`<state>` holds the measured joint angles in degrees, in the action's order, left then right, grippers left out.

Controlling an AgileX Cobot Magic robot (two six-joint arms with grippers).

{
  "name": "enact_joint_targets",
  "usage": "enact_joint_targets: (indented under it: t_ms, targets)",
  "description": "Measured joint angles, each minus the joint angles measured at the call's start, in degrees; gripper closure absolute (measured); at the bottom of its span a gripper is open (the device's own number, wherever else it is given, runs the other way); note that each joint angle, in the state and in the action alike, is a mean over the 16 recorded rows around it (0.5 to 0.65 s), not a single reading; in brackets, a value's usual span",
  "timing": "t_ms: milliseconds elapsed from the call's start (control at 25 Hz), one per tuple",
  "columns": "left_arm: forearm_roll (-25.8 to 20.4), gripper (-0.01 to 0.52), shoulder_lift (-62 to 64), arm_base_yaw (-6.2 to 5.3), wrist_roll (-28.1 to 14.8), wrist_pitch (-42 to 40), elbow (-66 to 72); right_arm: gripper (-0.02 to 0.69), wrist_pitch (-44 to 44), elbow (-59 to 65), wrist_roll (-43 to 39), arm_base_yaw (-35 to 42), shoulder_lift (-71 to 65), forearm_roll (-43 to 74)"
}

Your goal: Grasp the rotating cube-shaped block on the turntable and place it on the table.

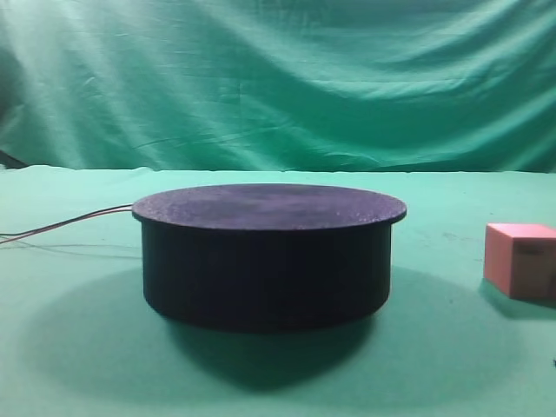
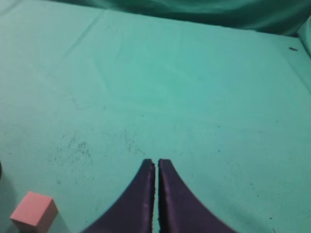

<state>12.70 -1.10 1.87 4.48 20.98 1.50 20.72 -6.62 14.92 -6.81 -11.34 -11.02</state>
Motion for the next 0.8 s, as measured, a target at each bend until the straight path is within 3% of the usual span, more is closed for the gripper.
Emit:
enact_joint_targets:
  t_ms: [320, 800]
  targets:
    - [0.00, 0.514, 0.00, 0.00, 0.00, 0.00, 0.00, 0.665, -1.14, 7.55, 0.09, 0.65, 10.77, -1.03]
    - [0.00, 0.514, 0.00, 0.00, 0.00, 0.00, 0.00, 0.665, 0.92, 8.00, 0.09, 0.65, 11.86, -0.99]
